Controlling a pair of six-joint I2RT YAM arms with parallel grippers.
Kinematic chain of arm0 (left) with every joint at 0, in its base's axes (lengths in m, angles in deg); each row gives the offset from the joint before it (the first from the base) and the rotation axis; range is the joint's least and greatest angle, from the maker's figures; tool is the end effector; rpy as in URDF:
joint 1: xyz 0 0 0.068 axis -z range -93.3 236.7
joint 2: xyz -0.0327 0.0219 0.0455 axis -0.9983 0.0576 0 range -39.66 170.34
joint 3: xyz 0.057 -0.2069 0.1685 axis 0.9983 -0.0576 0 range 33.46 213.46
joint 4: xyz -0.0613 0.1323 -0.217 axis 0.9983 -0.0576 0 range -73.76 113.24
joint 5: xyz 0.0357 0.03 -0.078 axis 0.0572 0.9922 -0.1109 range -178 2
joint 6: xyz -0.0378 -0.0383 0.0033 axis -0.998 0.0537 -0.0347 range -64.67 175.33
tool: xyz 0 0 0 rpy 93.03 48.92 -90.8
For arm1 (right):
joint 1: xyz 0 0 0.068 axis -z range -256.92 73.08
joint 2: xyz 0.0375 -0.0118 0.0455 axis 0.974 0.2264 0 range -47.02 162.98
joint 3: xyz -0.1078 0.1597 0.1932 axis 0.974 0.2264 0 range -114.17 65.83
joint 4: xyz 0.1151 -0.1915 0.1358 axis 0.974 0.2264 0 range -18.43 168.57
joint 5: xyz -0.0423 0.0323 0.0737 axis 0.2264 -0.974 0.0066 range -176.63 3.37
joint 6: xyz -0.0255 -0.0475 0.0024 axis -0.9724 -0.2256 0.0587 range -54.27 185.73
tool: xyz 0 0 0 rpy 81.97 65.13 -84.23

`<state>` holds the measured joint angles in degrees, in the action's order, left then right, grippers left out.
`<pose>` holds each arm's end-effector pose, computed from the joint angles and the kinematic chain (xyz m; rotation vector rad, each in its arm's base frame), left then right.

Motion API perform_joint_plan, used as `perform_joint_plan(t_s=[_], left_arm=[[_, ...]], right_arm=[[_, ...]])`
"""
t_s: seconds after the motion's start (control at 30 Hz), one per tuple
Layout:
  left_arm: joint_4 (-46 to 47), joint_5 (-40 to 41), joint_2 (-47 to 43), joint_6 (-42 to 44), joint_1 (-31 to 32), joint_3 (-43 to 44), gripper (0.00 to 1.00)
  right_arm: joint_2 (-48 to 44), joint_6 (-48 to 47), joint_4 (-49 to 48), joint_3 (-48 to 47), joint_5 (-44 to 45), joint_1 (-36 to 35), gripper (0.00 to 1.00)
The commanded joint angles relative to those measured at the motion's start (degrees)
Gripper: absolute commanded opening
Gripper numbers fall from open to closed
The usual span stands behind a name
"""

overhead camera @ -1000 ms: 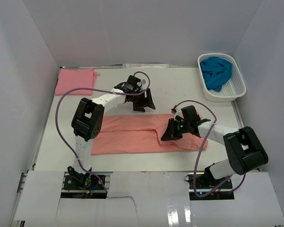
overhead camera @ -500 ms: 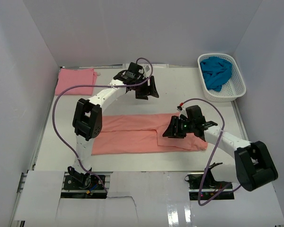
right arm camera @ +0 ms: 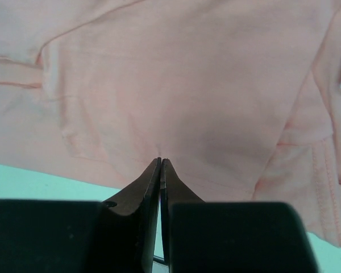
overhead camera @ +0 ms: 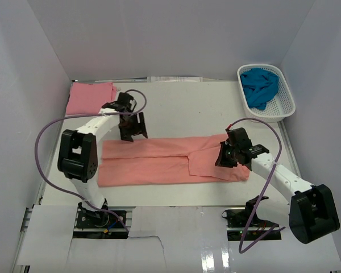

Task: Fold and stack the t-shirts
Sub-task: Rotate the tshirt 90 degrees

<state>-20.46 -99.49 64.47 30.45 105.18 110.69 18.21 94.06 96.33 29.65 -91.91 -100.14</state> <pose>0.3450 -0.1228 0.2096 -0.1109 2.8653 -0.4492 0.1985 0.0887 0.1984 0.0760 2.5707 0.4722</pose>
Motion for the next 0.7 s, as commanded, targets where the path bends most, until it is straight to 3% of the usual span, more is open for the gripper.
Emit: perform_joint_plan(t_s=[0.0, 0.17, 0.3, 0.67], left_arm=[[-0.3, 7.6, -8.4, 2.9, -4.6, -3.7, 0.81], [-0.3, 16.2, -10.9, 3.1, -8.0, -6.1, 0.8], [-0.1, 15.9, -7.2, 1.9, -9.5, -5.1, 0.81], [0.9, 17.4, 1.9, 1.5, -10.0, -2.3, 0.8]], right_arm=[[-1.0, -1.6, 4.0, -0.2, 4.1, 0.0, 0.08], [0.8, -0.9, 4.8, 1.6, 4.7, -0.2, 0.08], [3.2, 0.7, 8.0, 1.2, 9.9, -0.2, 0.08], [6.7, 2.7, 9.6, 0.1, 14.1, -0.2, 0.08]])
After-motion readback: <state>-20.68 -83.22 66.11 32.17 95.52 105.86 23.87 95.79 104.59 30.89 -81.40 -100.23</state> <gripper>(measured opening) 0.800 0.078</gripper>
